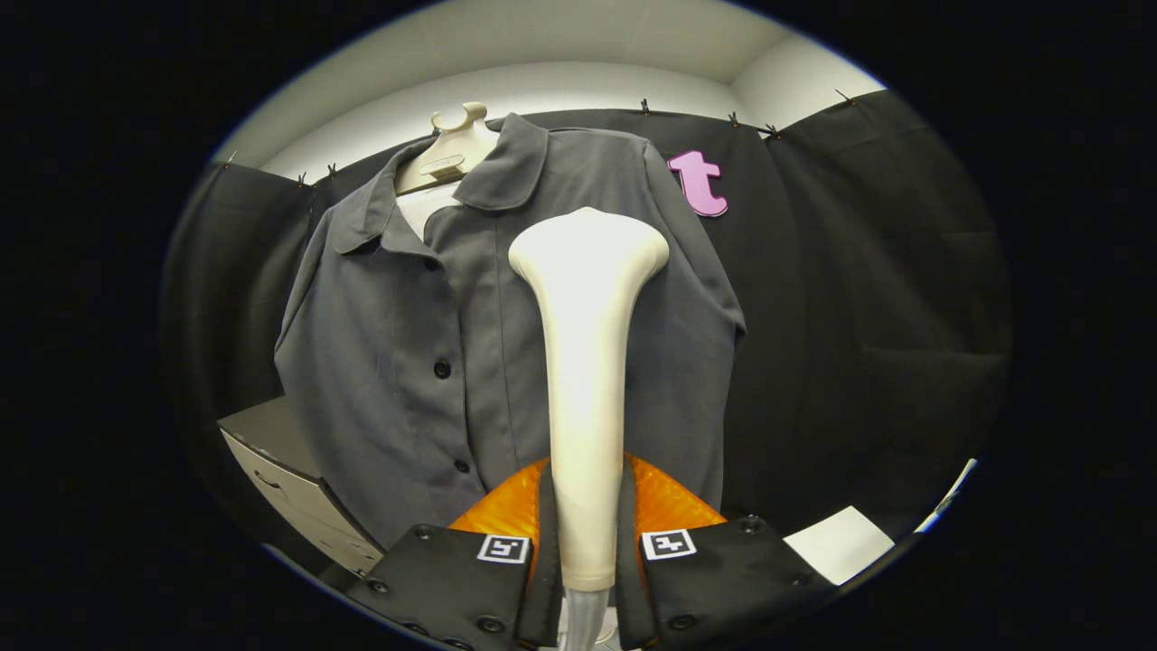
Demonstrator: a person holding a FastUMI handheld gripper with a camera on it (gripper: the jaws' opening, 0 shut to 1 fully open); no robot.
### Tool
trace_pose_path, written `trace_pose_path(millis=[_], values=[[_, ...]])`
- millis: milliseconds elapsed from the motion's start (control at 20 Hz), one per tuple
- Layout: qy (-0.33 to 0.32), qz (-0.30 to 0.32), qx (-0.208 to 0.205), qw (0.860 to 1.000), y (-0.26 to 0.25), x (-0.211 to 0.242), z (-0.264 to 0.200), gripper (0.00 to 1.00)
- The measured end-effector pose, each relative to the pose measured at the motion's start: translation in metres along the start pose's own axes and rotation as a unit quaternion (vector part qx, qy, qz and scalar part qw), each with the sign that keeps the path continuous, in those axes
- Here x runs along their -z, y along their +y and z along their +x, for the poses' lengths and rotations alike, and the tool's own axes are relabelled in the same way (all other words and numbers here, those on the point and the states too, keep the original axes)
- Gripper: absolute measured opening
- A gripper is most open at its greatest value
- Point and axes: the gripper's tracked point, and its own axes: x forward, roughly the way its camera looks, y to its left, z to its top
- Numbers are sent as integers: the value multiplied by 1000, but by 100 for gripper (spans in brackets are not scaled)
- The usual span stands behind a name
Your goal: Iron the clothes twice with a garment steamer, once on the left side and once on the right side.
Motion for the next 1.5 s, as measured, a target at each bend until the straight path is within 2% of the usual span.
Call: trace_pose_path(millis=[700, 1500], values=[[66, 0, 2, 998, -11, 97, -15, 32], [189, 18, 17, 982, -25, 255, -49, 32]])
